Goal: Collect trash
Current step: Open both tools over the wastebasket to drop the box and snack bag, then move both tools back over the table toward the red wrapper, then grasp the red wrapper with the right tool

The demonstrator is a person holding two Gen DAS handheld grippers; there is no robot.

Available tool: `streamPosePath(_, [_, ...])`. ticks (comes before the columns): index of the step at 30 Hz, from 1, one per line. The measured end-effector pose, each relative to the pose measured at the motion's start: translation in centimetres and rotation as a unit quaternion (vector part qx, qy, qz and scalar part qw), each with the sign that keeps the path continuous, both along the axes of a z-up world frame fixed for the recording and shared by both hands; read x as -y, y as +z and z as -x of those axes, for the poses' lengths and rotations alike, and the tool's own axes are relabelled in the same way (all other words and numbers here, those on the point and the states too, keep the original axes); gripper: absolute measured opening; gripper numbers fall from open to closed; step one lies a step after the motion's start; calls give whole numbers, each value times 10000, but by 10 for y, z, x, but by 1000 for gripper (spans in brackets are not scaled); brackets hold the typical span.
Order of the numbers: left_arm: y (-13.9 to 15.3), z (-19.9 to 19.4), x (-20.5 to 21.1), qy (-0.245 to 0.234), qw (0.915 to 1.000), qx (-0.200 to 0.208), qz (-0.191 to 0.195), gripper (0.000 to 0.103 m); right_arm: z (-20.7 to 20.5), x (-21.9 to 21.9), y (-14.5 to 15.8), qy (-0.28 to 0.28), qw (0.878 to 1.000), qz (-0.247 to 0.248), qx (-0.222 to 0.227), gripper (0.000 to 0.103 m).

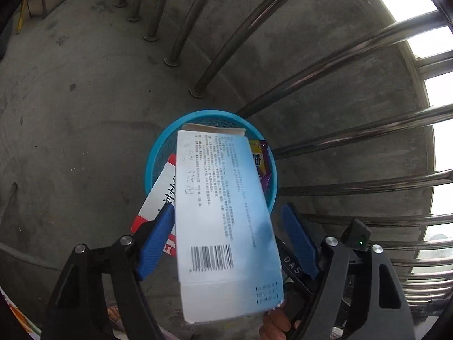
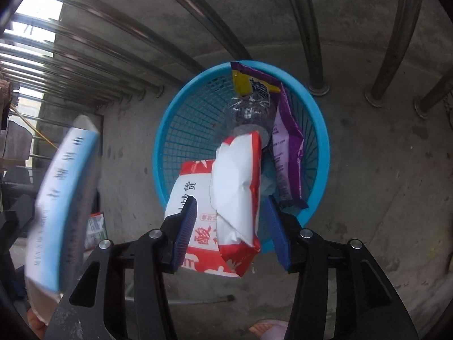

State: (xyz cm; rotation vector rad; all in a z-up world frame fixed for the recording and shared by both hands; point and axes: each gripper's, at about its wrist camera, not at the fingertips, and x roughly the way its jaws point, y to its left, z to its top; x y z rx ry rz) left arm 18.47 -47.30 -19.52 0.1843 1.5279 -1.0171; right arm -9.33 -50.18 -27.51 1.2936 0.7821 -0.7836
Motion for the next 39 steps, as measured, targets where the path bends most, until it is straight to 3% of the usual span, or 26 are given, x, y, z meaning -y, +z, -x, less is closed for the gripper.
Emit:
streamPosePath(5, [3,4,0,-13,9999,-54,126,76,41,-2,21,-228,9988,419,81,53])
streamPosePath(10, [43,4,-12,28,9991,171,390,76,61,-11,39,-262,9971,709,7,53])
streamPosePath(16, [133,5,-61,15,9934,798,826,76,41,-25,90,70,9916,1278,169,53])
streamPosePath(22, [237,-4,-195,288,9778,1664,1243,76,1,-59,151,1094,9733,1902,681,54])
streamPosePath(26, [277,-6,-320,1046,9558,2381,1374,76,-36,-98,176,2085,9532,1865,1144,54])
streamPosePath(29, [282,4,-410,1801,9341,2829,1220,76,-64,-137,189,2867,9335,1641,1397,54])
streamPosePath(34, [256,36,-529,2844,9106,2827,999,76,-102,-215,201,4162,8842,1236,1720,54])
streamPosePath(39, [213,75,-602,3576,8914,2607,979,74,-126,-289,200,5184,8337,599,1805,54])
